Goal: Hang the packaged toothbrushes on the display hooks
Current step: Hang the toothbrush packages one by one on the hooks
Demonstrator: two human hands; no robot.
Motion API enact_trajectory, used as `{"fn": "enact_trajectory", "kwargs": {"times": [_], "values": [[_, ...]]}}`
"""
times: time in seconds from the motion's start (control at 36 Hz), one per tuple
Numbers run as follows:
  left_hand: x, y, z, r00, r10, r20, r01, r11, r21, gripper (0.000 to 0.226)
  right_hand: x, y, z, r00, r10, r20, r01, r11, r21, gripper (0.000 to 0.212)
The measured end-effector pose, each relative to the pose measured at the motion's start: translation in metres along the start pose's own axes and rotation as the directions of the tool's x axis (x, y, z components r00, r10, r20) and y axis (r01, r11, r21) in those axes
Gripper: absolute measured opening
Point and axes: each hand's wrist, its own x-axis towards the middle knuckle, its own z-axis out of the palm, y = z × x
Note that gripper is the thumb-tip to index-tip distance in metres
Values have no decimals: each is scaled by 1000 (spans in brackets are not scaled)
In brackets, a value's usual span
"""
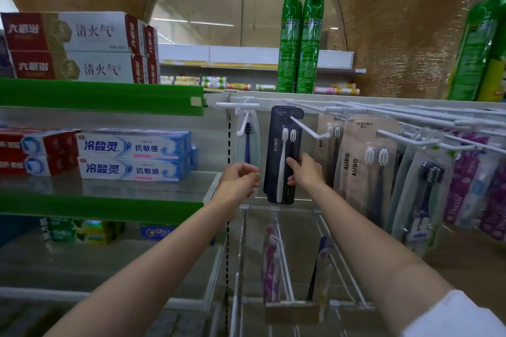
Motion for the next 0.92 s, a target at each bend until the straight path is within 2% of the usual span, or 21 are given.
{"fn": "enact_trajectory", "kwargs": {"times": [0.14,0.33,0.44,0.61,0.81,0.92], "values": [[2,1,1,1000,12,4,-12,1000,6,11,-1,3,-1,1000,-29,-8,29,999,-29,31],[2,0,4,1000,2,16,-2,1000,20,9,-4,5,-3,998,-54,24,55,997,-54,17],[-1,1,6,1000,-9,21,9,1000,20,8,-7,5,-3,998,-58,33,60,995,-77,26],[-6,2,8,1000,-18,23,18,1000,-4,10,-11,2,-6,999,-50,19,51,995,-83,19],[-12,8,12,998,28,49,-28,1000,4,8,-34,0,-14,999,-26,19,27,999,-42,41],[-18,9,20,996,26,84,-30,998,47,9,-68,-3,-22,999,-28,38,30,997,-70,32]]}}
